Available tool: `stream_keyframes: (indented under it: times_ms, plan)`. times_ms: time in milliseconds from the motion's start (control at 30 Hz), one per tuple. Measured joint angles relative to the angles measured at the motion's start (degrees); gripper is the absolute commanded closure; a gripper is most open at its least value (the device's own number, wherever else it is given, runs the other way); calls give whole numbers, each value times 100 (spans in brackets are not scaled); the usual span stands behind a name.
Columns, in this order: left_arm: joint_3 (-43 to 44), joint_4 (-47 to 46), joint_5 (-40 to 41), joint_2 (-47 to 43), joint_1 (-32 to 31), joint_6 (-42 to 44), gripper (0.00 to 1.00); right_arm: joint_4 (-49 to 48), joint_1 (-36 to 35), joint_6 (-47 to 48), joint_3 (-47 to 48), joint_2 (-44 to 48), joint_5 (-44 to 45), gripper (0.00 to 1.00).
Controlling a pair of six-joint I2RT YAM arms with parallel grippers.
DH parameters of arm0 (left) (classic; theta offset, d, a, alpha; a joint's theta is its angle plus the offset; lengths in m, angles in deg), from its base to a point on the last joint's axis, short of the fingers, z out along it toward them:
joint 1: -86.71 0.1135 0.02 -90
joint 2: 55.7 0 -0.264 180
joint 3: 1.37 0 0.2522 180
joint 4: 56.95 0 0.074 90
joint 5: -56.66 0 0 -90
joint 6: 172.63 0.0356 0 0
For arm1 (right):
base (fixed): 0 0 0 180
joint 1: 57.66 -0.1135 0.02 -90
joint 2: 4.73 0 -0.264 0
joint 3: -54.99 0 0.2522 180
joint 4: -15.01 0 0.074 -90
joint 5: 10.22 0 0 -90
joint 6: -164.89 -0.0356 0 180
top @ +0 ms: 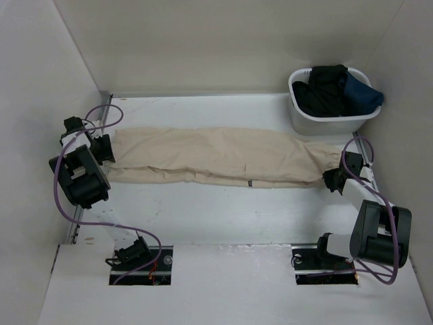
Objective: Fold and stack the trousers
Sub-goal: Fold the trousers
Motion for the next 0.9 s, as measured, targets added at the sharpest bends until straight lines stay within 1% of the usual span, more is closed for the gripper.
stream_keyframes:
  times_ms: [33, 67, 133, 167, 233, 400, 533, 667, 900]
  plan:
    - [0, 9, 0, 0, 42, -13, 53, 15, 0, 0, 0, -4, 15, 83]
    - [0, 17, -2, 0, 74, -17, 59, 44, 0, 0, 0, -11, 24, 81]
    - [0, 66, -55, 0, 87, -35, 80, 76, 0, 0, 0, -22, 35, 73]
    - [0, 96, -98, 0, 79, -50, 87, 81, 0, 0, 0, -26, 35, 70]
    - [-2, 160, -201, 0, 72, -52, 93, 81, 0, 17, 0, -55, 39, 68]
    - [-2, 238, -291, 0, 55, -48, 100, 52, 2, 22, 15, -188, 44, 68]
    - [-2, 282, -291, -55, 81, -28, 100, 26, 0, 42, 63, -245, 42, 68]
    - [66, 525, -280, -352, 87, 17, 97, -37, 0, 138, 90, -308, 42, 68]
    - [909, 1390, -407, -1080, -7, 304, 96, -138, 0, 247, 184, -448, 35, 65]
